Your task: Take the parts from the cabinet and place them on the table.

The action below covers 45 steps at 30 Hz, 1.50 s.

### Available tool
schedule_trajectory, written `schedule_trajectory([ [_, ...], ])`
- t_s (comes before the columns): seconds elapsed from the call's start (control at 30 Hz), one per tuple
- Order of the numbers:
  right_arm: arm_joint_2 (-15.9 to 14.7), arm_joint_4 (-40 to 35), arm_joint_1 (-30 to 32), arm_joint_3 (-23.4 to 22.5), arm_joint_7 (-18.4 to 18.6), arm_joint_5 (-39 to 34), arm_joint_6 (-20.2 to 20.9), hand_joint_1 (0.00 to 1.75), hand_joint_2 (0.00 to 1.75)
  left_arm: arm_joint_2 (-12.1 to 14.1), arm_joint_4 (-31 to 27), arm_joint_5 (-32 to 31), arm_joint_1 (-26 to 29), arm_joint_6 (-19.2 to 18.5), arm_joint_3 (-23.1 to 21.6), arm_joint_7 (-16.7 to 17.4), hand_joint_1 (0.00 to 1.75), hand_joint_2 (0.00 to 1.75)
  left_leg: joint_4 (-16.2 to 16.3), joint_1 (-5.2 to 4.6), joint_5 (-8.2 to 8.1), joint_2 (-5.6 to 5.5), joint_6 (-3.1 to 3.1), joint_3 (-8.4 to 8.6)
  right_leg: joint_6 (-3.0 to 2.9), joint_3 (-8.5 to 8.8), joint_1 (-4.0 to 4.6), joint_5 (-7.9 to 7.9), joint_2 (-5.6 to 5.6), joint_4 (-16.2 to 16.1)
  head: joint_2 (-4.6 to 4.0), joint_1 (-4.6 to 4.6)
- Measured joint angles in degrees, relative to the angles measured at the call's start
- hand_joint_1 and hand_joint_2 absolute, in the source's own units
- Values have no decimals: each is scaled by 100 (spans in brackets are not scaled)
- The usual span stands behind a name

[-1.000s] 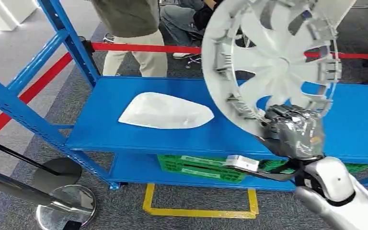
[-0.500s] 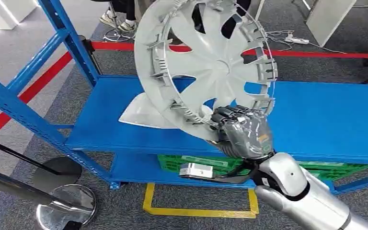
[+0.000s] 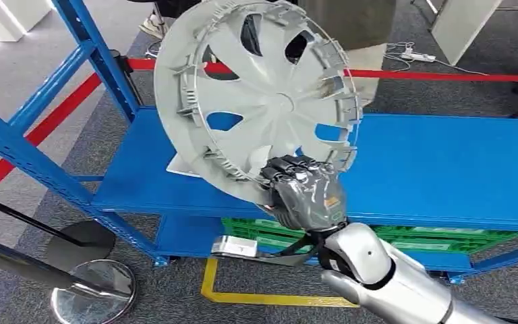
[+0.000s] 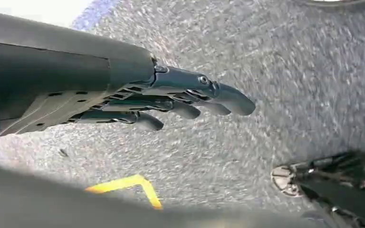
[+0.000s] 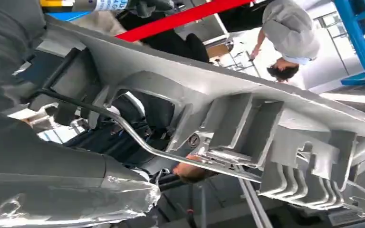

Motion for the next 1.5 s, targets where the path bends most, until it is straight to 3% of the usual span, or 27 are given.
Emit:
schedule_trajectory([
  [0.23,101,48,-22,35,44,-4,-9,164,175,392,210,-210,114,-910,-232,-212,0,175,0,1,0,0,0,-1,-1,-1,0,-1,2,0,0,0],
  [0.63,138,109,-30,33,94,-72,-52,164,175,733,476,-180,217,-938,-319,-308,0,175,0,0,0,0,-1,-2,-2,-1,0,0,-1,0,0,0],
  [1.2,164,157,-1,-111,87,-155,-260,164,175,825,708,-169,233,-836,-293,-372,0,175,0,0,0,0,-1,-3,-2,-2,0,0,0,0,0,2],
  [1.5,317,157,141,-242,-146,-548,-407,164,175,851,804,-238,234,-775,-219,-406,0,175,0,0,0,0,-1,-3,-2,-2,0,0,0,0,0,2],
])
